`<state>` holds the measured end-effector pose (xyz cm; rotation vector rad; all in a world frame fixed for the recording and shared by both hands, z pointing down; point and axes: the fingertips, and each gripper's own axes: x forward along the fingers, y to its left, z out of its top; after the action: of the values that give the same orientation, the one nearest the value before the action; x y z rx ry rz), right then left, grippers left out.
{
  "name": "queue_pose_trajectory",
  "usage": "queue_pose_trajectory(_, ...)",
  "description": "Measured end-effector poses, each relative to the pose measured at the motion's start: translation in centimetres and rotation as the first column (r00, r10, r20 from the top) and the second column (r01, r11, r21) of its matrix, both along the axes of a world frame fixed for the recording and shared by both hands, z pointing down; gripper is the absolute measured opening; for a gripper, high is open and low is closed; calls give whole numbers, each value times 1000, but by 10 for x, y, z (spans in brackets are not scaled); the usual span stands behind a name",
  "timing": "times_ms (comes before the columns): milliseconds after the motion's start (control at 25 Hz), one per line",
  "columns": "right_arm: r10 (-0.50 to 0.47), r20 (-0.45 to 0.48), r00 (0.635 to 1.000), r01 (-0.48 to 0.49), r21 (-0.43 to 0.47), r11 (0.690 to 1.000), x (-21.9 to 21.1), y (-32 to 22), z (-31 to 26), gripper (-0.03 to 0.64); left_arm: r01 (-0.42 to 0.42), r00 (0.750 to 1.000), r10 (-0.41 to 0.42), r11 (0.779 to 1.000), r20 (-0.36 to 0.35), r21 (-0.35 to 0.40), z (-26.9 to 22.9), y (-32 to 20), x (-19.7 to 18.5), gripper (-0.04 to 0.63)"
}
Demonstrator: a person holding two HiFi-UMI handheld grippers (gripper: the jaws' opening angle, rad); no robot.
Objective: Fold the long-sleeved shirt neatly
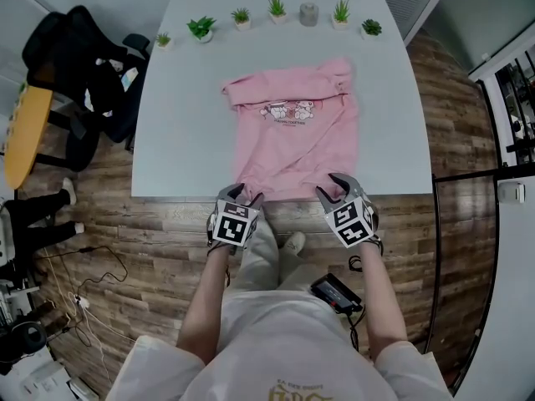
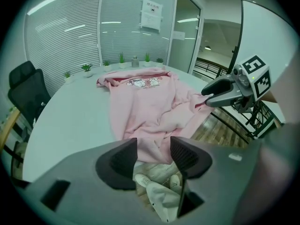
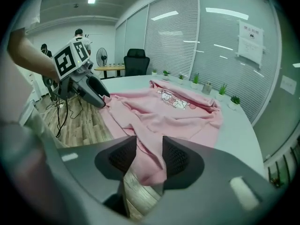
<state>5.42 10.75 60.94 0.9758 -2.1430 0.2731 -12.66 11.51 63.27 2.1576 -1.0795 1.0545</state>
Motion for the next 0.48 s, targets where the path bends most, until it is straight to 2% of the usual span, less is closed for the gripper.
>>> queue_pose_trajectory(360,-62,-176,982,66,14,998,4,-1,14,169,25,1000,-25,1000,13,-6,8,2,-7,179)
queue_pose_trajectory(480,-32,-200,979,37,21,999,9,-4,16,113,24,1000,-24,1000,6,-6,10,2,-8,179)
